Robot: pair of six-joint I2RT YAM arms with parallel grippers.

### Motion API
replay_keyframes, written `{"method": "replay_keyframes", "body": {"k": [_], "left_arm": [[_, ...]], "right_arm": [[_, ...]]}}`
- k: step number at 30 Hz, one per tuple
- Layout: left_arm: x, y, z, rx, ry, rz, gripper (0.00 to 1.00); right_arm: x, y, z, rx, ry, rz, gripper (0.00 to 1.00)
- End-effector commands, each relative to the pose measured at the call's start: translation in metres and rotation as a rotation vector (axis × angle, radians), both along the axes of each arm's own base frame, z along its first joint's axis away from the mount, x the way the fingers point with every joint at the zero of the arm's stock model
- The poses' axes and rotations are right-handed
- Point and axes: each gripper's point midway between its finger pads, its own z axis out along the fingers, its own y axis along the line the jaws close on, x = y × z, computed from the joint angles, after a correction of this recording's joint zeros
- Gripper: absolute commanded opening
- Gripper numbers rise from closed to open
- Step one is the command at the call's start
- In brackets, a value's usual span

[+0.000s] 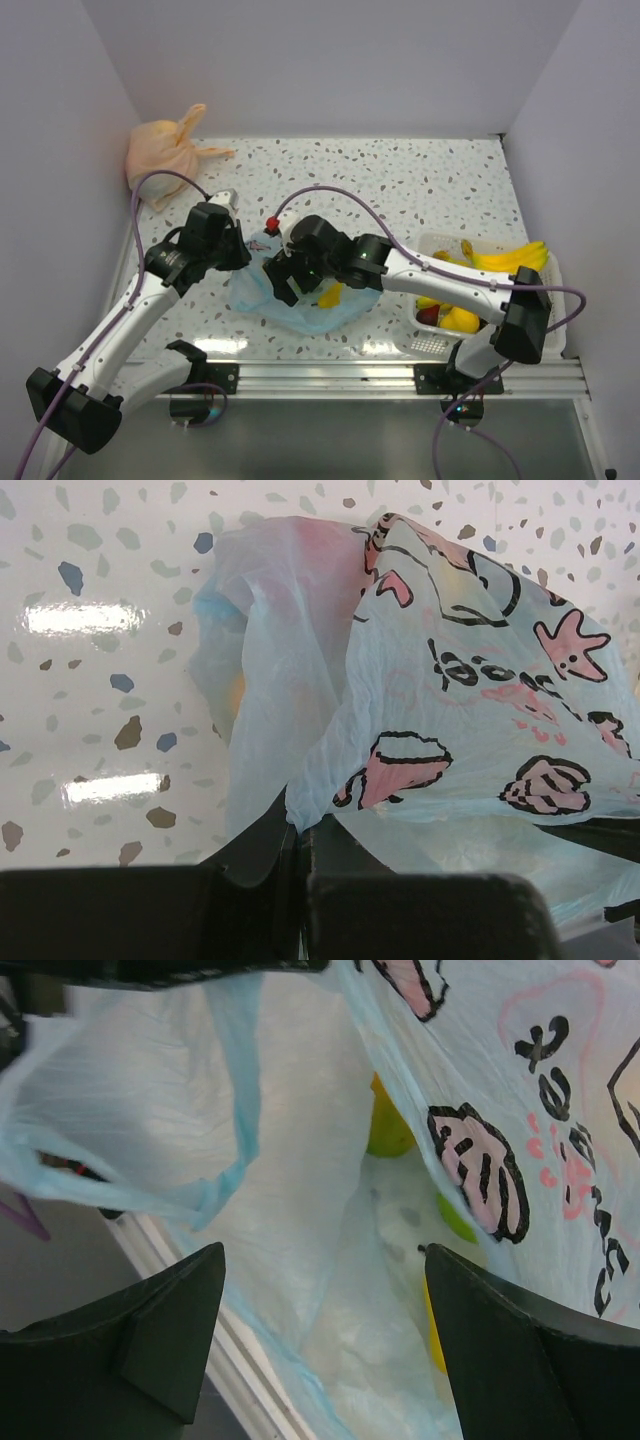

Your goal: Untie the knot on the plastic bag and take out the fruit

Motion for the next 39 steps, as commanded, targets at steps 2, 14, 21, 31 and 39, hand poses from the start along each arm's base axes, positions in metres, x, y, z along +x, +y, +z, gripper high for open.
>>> {"method": "replay_keyframes", "body": {"k": [2, 14, 21, 31, 39], "left_arm": [[0.001, -0.001, 0.017, -0.026, -0.032, -0.005, 0.0], [-0.007, -0.007, 0.012, -0.043, -0.027, -0.062, 0.0], [-0.008, -0.01, 0.005, -0.054, -0.015, -0.075, 0.0], [-0.006, -0.005, -0.004, -0.036, -0.007, -0.038, 0.0], [-0.003, -0.006, -0.004, -0.039, 0.001, -0.026, 0.0]], "right_arm": [[0.032, -0.002, -0.031, -0.026, 0.002, -0.102, 0.82], [0.086, -0.018, -0.109, -0.075, 0.041, -0.329, 0.89], [0.096, -0.012, -0.141, -0.085, 0.038, -0.366, 0.87], [0.071, -0.009, -0.084, 0.03, 0.031, -0.235, 0.16], [0.031, -0.012, 0.054, 0.26, -0.019, -0.02, 0.08]]}}
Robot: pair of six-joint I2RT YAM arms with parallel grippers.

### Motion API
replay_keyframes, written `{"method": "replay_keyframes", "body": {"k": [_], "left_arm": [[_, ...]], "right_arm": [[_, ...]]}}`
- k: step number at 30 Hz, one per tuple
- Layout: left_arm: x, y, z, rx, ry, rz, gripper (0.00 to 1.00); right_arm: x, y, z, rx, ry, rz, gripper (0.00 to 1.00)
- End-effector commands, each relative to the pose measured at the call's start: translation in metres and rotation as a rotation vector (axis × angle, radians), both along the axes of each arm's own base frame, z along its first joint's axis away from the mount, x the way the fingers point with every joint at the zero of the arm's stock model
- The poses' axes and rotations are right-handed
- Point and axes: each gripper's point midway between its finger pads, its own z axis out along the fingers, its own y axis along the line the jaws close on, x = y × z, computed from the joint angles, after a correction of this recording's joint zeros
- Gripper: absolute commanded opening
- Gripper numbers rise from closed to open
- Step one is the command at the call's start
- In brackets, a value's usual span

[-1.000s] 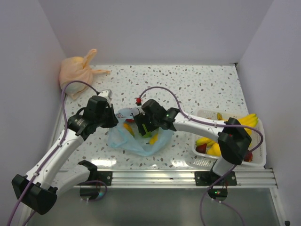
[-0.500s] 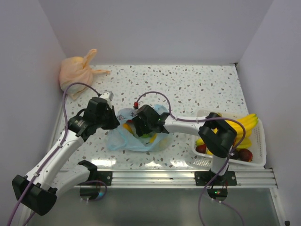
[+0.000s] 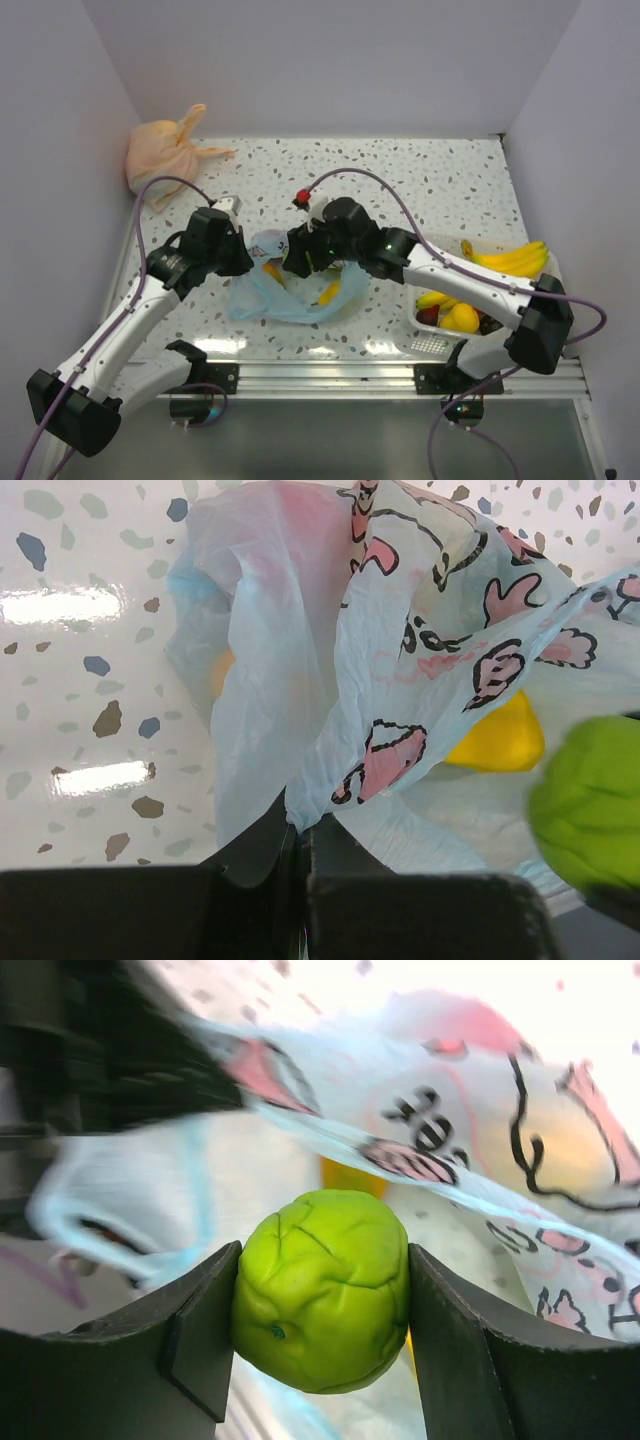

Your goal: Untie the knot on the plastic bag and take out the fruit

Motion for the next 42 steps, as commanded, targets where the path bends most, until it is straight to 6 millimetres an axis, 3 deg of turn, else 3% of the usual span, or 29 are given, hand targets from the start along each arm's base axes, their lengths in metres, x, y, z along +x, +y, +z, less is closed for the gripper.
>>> {"method": "replay_keyframes", "body": {"k": [1, 2, 3, 6, 11, 13, 17, 18, 21, 24, 26, 28, 30, 31, 34, 39, 42], "left_arm": [[0.01, -0.002, 0.008, -0.019, -0.032, 0.022, 0.0], [0.011, -0.002, 0.007, -0.02, -0.032, 0.023, 0.0], [0.011, -0.002, 0.008, -0.021, -0.031, 0.025, 0.0], [0.012, -0.003, 0.009, -0.022, -0.032, 0.025, 0.0], [0.013, 0.002, 0.009, -0.001, -0.041, 0.042, 0.0], [0.012, 0.003, 0.007, 0.004, -0.037, 0.043, 0.0], [0.011, 0.004, 0.006, 0.006, -0.034, 0.043, 0.0], [0.011, 0.004, 0.007, 0.003, -0.037, 0.044, 0.0], [0.011, 0.005, 0.009, 0.005, -0.042, 0.044, 0.0], [0.011, 0.004, 0.01, 0.004, -0.043, 0.042, 0.0], [0.01, 0.004, 0.011, 0.002, -0.044, 0.039, 0.0], [0.01, 0.004, 0.012, 0.001, -0.045, 0.039, 0.0], [0.01, 0.004, 0.013, 0.001, -0.045, 0.039, 0.0], [0.009, 0.004, 0.013, 0.0, -0.045, 0.038, 0.0], [0.007, 0.004, 0.013, -0.001, -0.041, 0.036, 0.0], [0.007, 0.003, 0.013, -0.007, -0.041, 0.031, 0.0], [0.009, 0.002, 0.013, -0.007, -0.038, 0.031, 0.0]], "right_arm": [[-0.023, -0.002, 0.073, 0.095, -0.058, 0.134, 0.07], [-0.022, -0.006, 0.082, 0.098, -0.073, 0.127, 0.07], [-0.021, -0.014, 0.104, 0.125, -0.112, 0.113, 0.07], [-0.006, -0.044, 0.125, 0.09, -0.187, 0.001, 0.07], [0.014, -0.118, 0.147, -0.034, -0.317, -0.251, 0.08], [0.027, -0.16, 0.147, -0.118, -0.368, -0.412, 0.1], [0.036, -0.224, 0.126, -0.262, -0.368, -0.636, 0.1], [0.04, -0.241, 0.109, -0.306, -0.341, -0.686, 0.1], [0.041, -0.276, 0.075, -0.354, -0.268, -0.8, 0.1], [0.043, -0.296, 0.039, -0.372, -0.165, -0.877, 0.11], [0.045, -0.305, 0.022, -0.389, -0.112, -0.915, 0.13], [0.046, -0.313, -0.001, -0.405, -0.051, -0.94, 0.27], [0.046, -0.316, -0.016, -0.405, 0.004, -0.937, 0.48], [0.046, -0.316, -0.022, -0.417, 0.02, -0.931, 0.68], [0.046, -0.312, -0.018, -0.413, 0.024, -0.892, 0.96], [0.05, -0.296, 0.021, -0.331, -0.037, -0.802, 0.98], [0.051, -0.266, 0.049, -0.22, -0.072, -0.652, 0.98]]}}
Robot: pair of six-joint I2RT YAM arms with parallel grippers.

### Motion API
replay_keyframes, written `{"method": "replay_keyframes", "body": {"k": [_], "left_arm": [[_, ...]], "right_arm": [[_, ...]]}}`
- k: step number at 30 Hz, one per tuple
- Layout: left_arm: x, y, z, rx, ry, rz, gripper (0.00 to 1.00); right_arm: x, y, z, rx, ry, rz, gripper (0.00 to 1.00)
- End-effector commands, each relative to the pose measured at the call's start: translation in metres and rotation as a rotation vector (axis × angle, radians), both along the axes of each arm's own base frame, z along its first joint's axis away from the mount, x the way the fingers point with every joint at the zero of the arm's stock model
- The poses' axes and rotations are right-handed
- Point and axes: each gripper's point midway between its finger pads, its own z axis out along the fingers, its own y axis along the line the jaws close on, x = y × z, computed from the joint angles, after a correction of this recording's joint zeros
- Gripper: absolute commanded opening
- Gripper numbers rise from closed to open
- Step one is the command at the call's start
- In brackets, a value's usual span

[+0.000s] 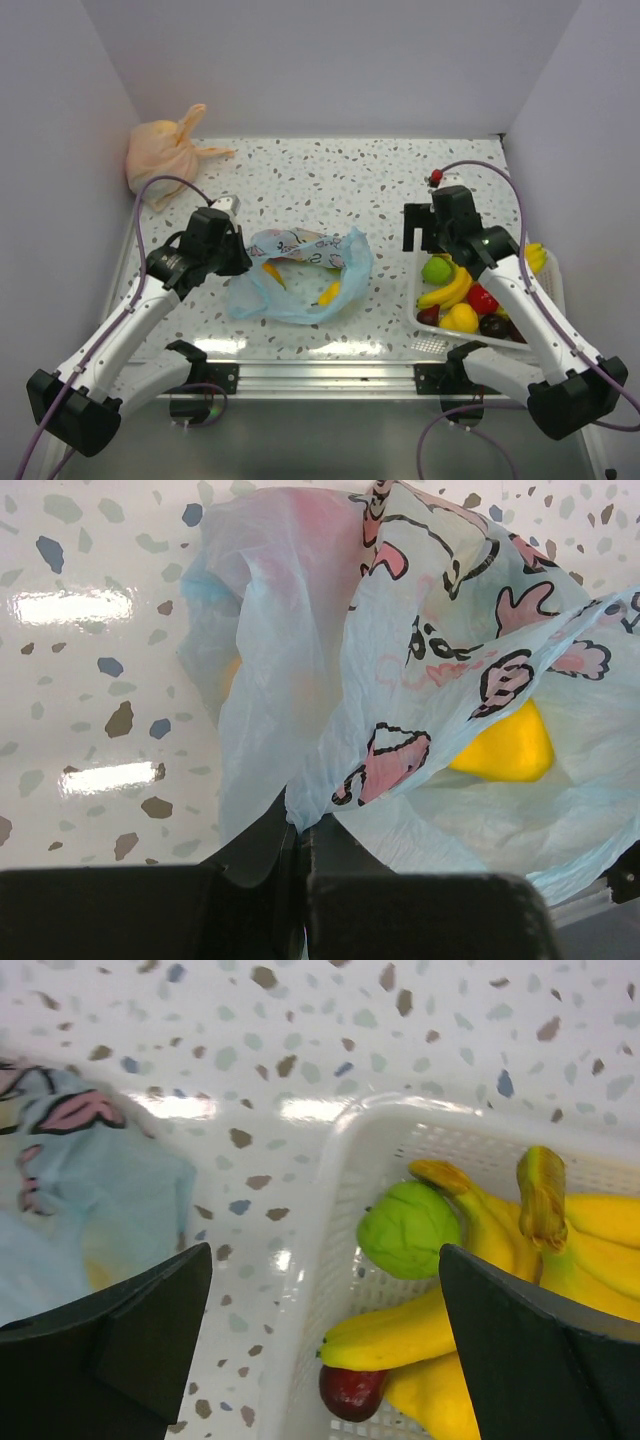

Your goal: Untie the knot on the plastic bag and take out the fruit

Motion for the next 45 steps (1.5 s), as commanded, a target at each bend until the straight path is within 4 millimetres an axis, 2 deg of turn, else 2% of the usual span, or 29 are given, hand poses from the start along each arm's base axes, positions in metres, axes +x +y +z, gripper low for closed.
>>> {"method": "replay_keyframes", "body": {"k": [1, 2, 4, 5, 7, 8, 10, 11, 13, 15, 16, 18, 19, 22, 23, 25, 26, 31, 34, 36, 37, 40, 42, 45], "left_arm": [[0.006, -0.002, 0.013, -0.026, -0.031, 0.011, 0.0], [0.007, -0.003, 0.013, -0.027, -0.029, 0.012, 0.0], [0.007, -0.003, 0.012, -0.027, -0.027, 0.011, 0.0], [0.007, -0.003, 0.012, -0.026, -0.027, 0.012, 0.0], [0.007, -0.003, 0.012, -0.027, -0.025, 0.014, 0.0], [0.007, -0.003, 0.012, -0.025, -0.025, 0.014, 0.0], [0.006, -0.004, 0.011, -0.027, -0.02, 0.011, 0.0], [0.007, -0.003, 0.011, -0.027, -0.02, 0.014, 0.0], [0.006, -0.003, 0.011, -0.027, -0.018, 0.013, 0.0], [0.006, -0.004, 0.011, -0.028, -0.018, 0.012, 0.0], [0.006, -0.003, 0.011, -0.027, -0.018, 0.013, 0.0], [0.005, -0.003, 0.011, -0.027, -0.015, 0.012, 0.0], [0.005, -0.003, 0.012, -0.026, -0.017, 0.012, 0.0], [0.004, -0.002, 0.011, -0.024, -0.013, 0.01, 0.0], [0.004, -0.002, 0.011, -0.025, -0.014, 0.01, 0.0], [0.004, -0.002, 0.012, -0.026, -0.017, 0.008, 0.0], [0.003, -0.002, 0.011, -0.024, -0.016, 0.007, 0.0], [0.0, -0.007, 0.009, -0.044, -0.007, -0.017, 0.0], [-0.002, -0.011, 0.007, -0.059, 0.002, -0.035, 0.0], [-0.003, -0.012, 0.005, -0.062, 0.007, -0.041, 0.0], [-0.004, -0.011, 0.003, -0.061, 0.008, -0.043, 0.0], [-0.005, -0.012, 0.001, -0.065, 0.01, -0.047, 0.0], [-0.007, -0.013, 0.001, -0.075, 0.012, -0.052, 0.0], [-0.009, -0.015, 0.001, -0.089, 0.013, -0.059, 0.0]], "right_arm": [[0.004, 0.039, 0.054, 0.131, -0.121, 0.203, 0.98], [0.001, 0.059, 0.07, 0.174, -0.144, 0.285, 0.97], [-0.002, 0.083, 0.087, 0.188, -0.184, 0.366, 0.97], [-0.011, 0.107, 0.104, 0.194, -0.218, 0.447, 0.97], [-0.014, 0.133, 0.113, 0.212, -0.222, 0.514, 0.96], [-0.024, 0.155, 0.126, 0.238, -0.241, 0.581, 0.96], [-0.028, 0.182, 0.13, 0.251, -0.244, 0.634, 0.93], [-0.038, 0.2, 0.138, 0.271, -0.252, 0.686, 0.93], [-0.044, 0.228, 0.128, 0.283, -0.207, 0.741, 0.9], [-0.058, 0.256, 0.122, 0.296, -0.181, 0.804, 0.89], [-0.059, 0.269, 0.105, 0.277, -0.142, 0.822, 0.87], [-0.07, 0.287, 0.087, 0.271, -0.086, 0.867, 0.86], [-0.072, 0.296, 0.064, 0.253, -0.028, 0.881, 0.86], [-0.074, 0.303, 0.025, 0.23, 0.046, 0.862, 0.84], [-0.075, 0.299, 0.0, 0.2, 0.09, 0.844, 0.83], [-0.074, 0.295, -0.02, 0.184, 0.112, 0.805, 0.8], [-0.069, 0.285, -0.042, 0.124, 0.128, 0.756, 0.78], [-0.065, 0.243, -0.101, -0.021, 0.211, 0.598, 0.69], [-0.068, 0.223, -0.118, -0.053, 0.237, 0.52, 0.67], [-0.068, 0.215, -0.121, -0.058, 0.228, 0.485, 0.7], [-0.071, 0.207, -0.127, -0.073, 0.238, 0.479, 0.79], [-0.076, 0.198, -0.134, -0.087, 0.252, 0.466, 0.9], [-0.077, 0.195, -0.132, -0.093, 0.253, 0.469, 0.93], [-0.074, 0.196, -0.113, -0.082, 0.21, 0.493, 0.95]]}}
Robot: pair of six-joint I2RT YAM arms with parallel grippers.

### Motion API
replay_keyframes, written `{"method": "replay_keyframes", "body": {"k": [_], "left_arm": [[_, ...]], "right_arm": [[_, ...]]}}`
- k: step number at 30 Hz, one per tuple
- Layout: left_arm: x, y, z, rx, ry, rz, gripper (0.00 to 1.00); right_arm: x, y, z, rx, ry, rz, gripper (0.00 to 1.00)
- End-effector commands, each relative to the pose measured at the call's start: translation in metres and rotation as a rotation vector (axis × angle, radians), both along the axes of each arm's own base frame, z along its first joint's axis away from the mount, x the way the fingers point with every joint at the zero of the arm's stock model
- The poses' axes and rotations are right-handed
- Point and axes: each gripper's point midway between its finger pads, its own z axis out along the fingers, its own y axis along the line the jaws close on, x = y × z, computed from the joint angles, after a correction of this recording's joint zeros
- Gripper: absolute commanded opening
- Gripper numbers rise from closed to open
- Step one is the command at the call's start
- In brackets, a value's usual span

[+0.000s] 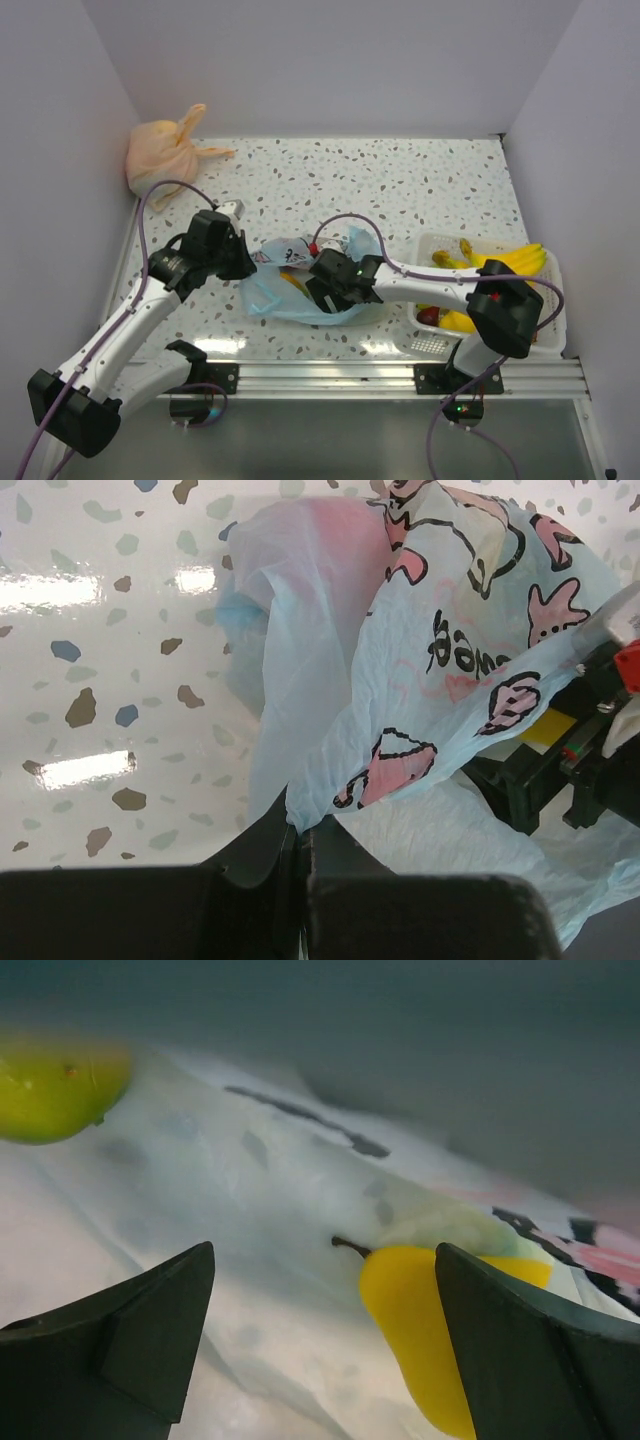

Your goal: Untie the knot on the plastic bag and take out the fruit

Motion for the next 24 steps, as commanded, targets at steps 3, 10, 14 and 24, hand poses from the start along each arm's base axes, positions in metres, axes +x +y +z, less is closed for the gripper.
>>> {"method": "replay_keyframes", "body": {"k": [3, 10, 14, 24], "left_arm": [[0.002, -0.01, 0.009, -0.069, -0.03, -0.016, 0.0], [0.009, -0.025, 0.027, -0.125, -0.067, -0.052, 0.0], [0.015, -0.016, 0.04, -0.048, -0.103, -0.033, 0.0], [0.005, -0.006, 0.051, 0.003, -0.098, -0.039, 0.0]], "right_arm": [[0.017, 0.004, 0.062, 0.076, -0.131, 0.004, 0.95], [0.026, 0.017, 0.103, 0.155, -0.201, 0.037, 0.93], [0.027, 0.062, 0.104, 0.351, -0.194, 0.093, 0.91], [0.054, 0.135, 0.087, 0.564, -0.224, 0.083, 0.86]]}}
